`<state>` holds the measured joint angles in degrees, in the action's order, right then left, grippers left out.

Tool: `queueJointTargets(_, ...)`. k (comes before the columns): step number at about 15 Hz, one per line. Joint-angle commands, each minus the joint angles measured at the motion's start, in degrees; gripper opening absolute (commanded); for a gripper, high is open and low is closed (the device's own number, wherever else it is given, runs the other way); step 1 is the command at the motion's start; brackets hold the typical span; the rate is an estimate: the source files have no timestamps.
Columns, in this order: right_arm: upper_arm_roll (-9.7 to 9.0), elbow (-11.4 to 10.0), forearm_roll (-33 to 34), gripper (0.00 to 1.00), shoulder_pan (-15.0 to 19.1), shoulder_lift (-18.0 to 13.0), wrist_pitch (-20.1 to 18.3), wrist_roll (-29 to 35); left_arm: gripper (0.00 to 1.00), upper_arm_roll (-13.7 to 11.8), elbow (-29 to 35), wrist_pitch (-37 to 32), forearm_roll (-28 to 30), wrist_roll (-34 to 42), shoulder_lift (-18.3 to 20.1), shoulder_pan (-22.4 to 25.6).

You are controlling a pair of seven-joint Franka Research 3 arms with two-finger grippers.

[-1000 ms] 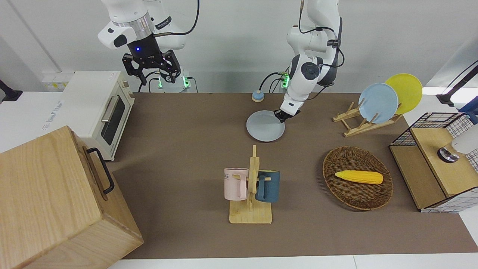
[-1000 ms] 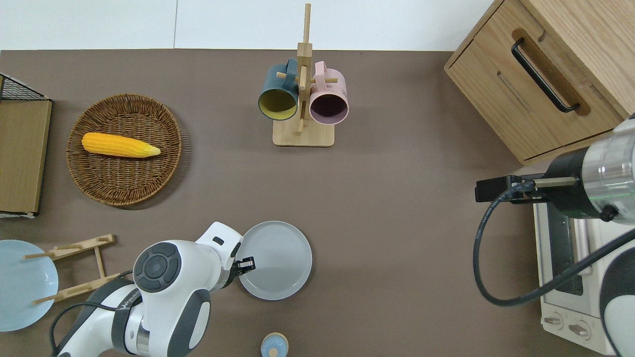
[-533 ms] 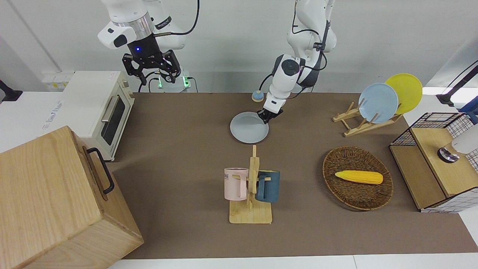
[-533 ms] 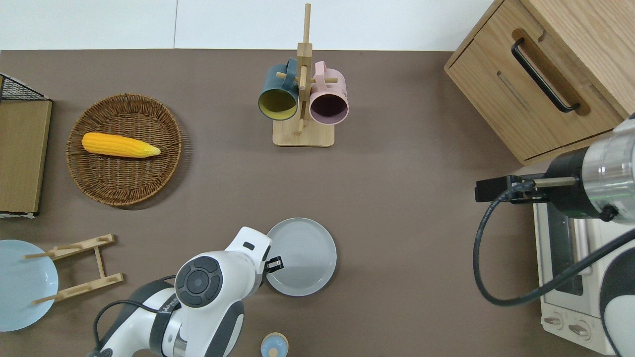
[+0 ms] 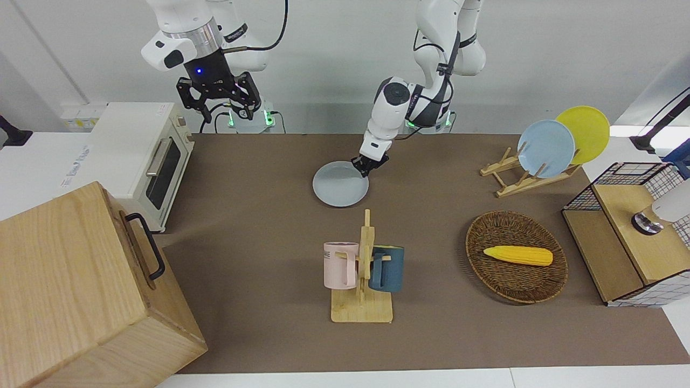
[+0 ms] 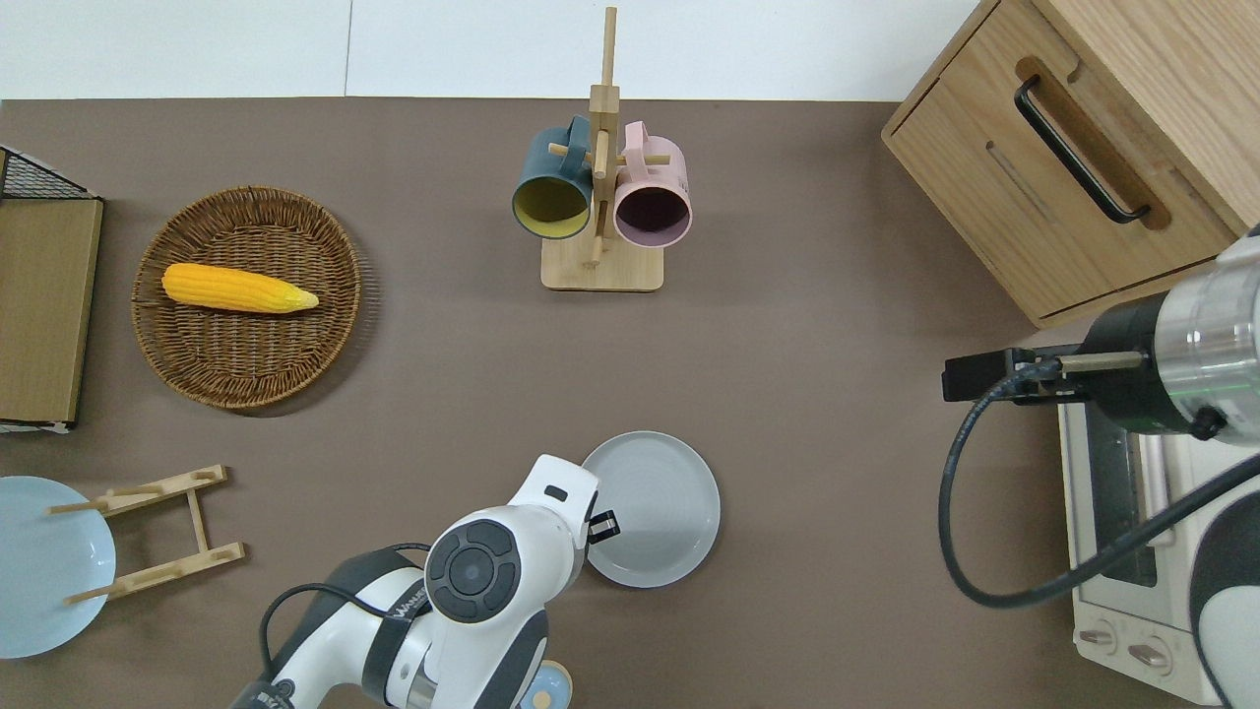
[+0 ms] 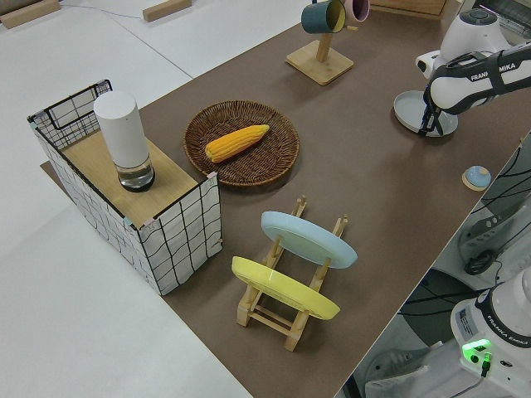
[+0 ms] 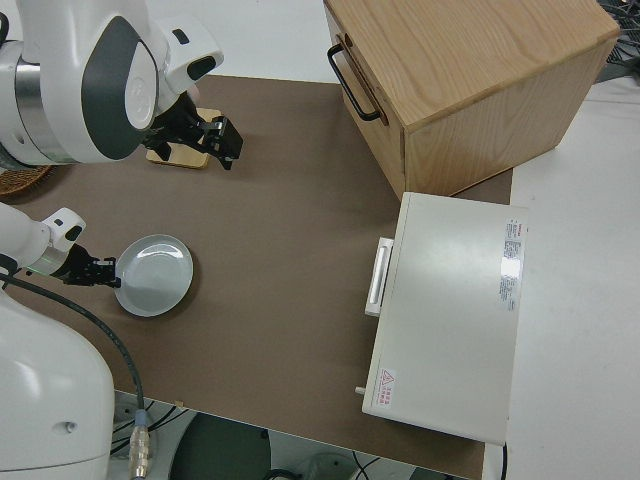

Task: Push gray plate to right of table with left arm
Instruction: 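Keep pushing the gray plate with the left gripper farther toward the right arm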

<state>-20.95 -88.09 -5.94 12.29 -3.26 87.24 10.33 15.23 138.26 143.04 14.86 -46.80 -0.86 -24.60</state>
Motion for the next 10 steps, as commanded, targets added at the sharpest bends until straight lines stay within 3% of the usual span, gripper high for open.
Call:
queueJointTargets(1, -0.23, 0.81, -0.92, 0.996, 0.37, 0.36, -0.31, 0.12, 0.00, 2.43, -1.24, 3.47, 0.52, -4.35, -2.74, -0.98)
queueJointTargets(10, -0.23, 0.81, -0.92, 0.996, 0.37, 0.36, -0.31, 0.12, 0.00, 4.54, -4.75, 7.87, -0.01, -10.33, -6.52, -2.73)
